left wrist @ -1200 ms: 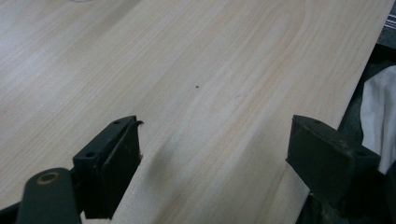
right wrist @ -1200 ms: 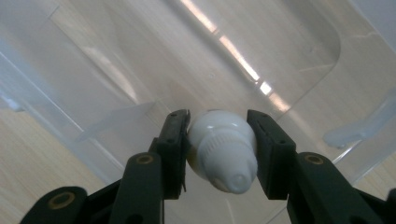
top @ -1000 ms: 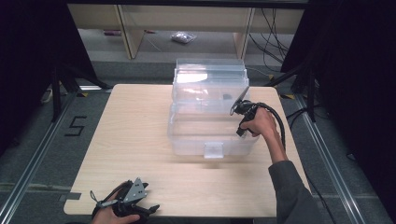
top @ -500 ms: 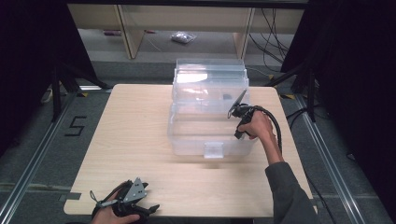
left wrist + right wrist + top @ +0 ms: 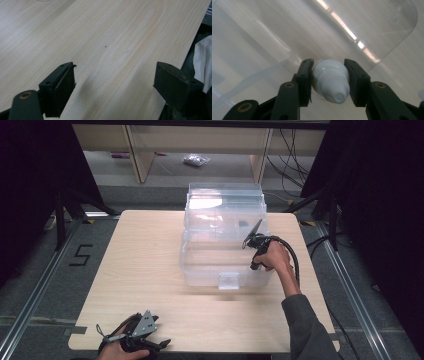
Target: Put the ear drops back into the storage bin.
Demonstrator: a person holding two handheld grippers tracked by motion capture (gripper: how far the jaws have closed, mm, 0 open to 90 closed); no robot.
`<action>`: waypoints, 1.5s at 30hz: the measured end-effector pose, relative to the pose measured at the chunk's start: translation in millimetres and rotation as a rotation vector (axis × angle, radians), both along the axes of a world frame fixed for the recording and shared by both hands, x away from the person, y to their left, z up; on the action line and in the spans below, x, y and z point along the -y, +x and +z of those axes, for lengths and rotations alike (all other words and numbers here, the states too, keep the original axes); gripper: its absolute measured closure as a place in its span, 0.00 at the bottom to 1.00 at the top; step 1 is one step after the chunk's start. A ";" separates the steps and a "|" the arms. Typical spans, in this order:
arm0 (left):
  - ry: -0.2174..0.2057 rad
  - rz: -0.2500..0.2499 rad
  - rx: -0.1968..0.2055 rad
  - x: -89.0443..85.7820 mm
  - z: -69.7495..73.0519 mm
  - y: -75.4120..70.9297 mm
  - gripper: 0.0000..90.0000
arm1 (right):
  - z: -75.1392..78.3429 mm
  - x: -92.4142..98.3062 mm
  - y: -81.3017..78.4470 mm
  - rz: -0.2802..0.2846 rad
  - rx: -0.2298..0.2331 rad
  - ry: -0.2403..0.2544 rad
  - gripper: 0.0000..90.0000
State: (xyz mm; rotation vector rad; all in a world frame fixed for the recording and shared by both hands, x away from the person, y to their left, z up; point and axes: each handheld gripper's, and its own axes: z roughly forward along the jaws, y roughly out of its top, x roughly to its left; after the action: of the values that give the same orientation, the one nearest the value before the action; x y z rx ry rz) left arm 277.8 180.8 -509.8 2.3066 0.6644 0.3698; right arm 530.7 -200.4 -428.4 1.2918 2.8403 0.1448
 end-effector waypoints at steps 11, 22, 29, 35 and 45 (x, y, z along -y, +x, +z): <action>0.012 -0.015 0.007 -0.4 0.4 0.8 0.19 | -5.1 1.1 1.3 0.007 -0.010 0.000 0.67; 0.016 -0.014 0.008 -0.2 0.0 1.1 0.19 | 1.9 1.4 -3.5 -0.026 0.008 -0.020 0.49; 0.014 -0.016 0.005 -0.3 0.3 0.4 0.19 | 13.8 5.5 -7.9 -0.034 0.062 0.013 0.39; 0.014 -0.017 0.004 0.0 -0.2 1.3 0.19 | 22.8 7.7 -12.8 -0.015 0.108 0.061 0.35; 0.014 -0.016 0.003 0.1 -0.3 1.2 0.19 | 34.9 9.5 -22.9 -0.004 0.155 0.104 0.32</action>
State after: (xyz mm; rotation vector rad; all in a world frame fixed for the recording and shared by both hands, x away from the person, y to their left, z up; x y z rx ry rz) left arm 279.0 180.7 -510.0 2.3227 0.6432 0.3714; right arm 507.8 -209.8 -393.5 1.2439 2.7315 0.3808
